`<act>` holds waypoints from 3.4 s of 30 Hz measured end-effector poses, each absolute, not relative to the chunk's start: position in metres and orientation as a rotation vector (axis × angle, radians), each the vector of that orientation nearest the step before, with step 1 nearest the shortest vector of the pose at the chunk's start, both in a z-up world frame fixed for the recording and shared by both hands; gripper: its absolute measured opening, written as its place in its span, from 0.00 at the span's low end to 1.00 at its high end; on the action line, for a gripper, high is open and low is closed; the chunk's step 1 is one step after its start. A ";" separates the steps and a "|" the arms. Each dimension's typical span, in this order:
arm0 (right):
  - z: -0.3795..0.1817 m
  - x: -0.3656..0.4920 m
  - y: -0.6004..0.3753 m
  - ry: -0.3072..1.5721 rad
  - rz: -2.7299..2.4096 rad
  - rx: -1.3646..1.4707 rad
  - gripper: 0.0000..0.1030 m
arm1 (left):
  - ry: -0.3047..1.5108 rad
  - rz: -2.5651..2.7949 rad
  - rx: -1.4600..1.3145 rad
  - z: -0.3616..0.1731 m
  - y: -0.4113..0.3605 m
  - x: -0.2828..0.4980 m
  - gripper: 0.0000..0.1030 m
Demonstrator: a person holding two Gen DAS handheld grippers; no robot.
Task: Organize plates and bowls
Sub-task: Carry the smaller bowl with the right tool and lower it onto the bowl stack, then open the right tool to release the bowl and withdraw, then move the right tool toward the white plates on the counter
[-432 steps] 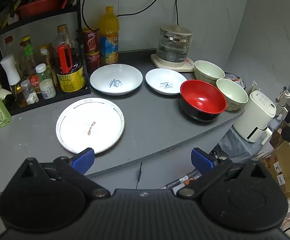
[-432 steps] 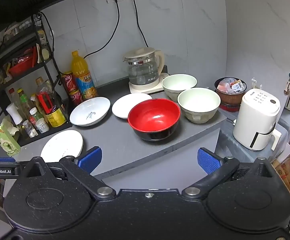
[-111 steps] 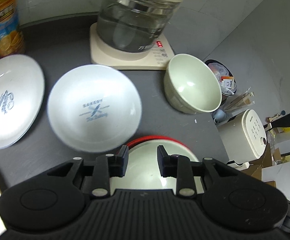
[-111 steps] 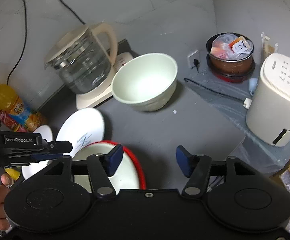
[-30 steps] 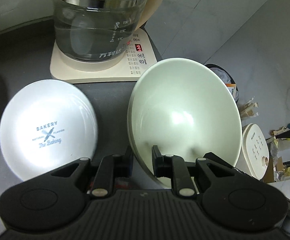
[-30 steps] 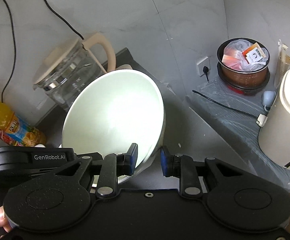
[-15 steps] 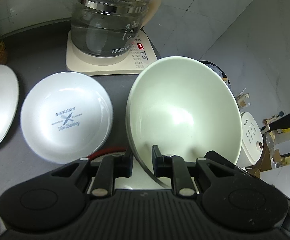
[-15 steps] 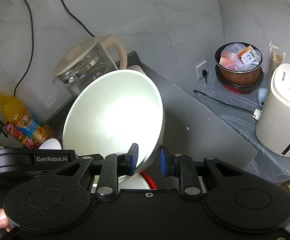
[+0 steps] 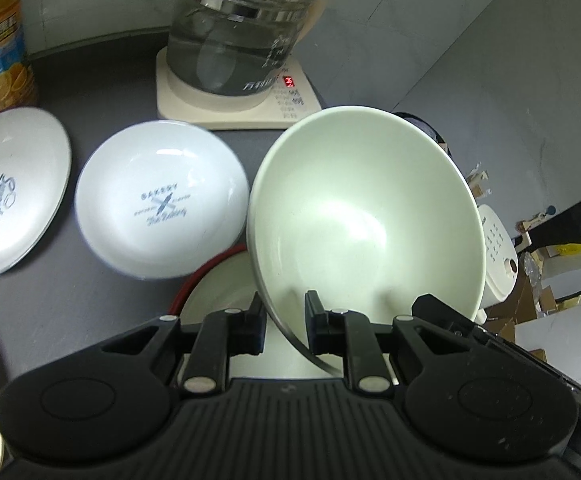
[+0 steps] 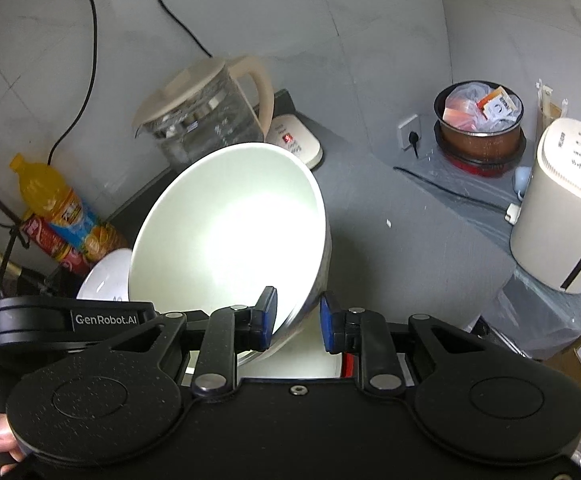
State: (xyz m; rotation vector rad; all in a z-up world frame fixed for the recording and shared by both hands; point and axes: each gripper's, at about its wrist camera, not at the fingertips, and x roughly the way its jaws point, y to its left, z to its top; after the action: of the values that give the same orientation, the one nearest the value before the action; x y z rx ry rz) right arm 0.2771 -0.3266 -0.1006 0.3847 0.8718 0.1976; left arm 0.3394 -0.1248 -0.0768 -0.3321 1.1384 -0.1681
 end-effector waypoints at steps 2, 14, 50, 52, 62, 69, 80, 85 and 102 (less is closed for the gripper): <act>-0.104 0.273 -0.323 0.887 0.197 0.390 0.23 | 1.147 -0.168 -0.328 -0.079 -0.122 0.334 0.18; -0.117 0.254 -0.309 0.951 0.193 0.373 0.23 | 1.207 -0.168 -0.280 -0.092 -0.111 0.312 0.18; -0.128 0.249 -0.316 1.002 0.205 0.333 0.18 | 1.219 -0.125 -0.259 -0.085 -0.087 0.317 0.23; -0.128 0.248 -0.313 0.998 0.202 0.323 0.17 | 1.221 -0.120 -0.269 -0.087 -0.083 0.317 0.23; -0.113 0.238 -0.315 0.977 0.180 0.368 0.19 | 1.212 -0.111 -0.277 -0.083 -0.063 0.305 0.29; -0.101 0.235 -0.309 0.955 0.198 0.384 0.37 | 1.190 -0.091 -0.305 -0.078 -0.044 0.295 0.44; -0.080 0.259 -0.275 0.899 0.366 0.315 0.79 | 1.164 -0.026 -0.330 -0.071 -0.022 0.292 0.61; -0.079 0.284 -0.253 0.920 0.460 0.257 0.81 | 1.164 0.028 -0.387 -0.075 -0.006 0.293 0.66; -0.078 0.349 -0.194 0.972 0.746 -0.005 0.84 | 1.141 0.337 -0.499 -0.078 0.027 0.296 0.73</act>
State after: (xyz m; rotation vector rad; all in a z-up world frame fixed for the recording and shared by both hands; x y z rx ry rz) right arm 0.3493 -0.1945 -0.0776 -0.0048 0.9725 0.7457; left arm 0.2958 0.0275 -0.0779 -0.4994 1.1412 0.3368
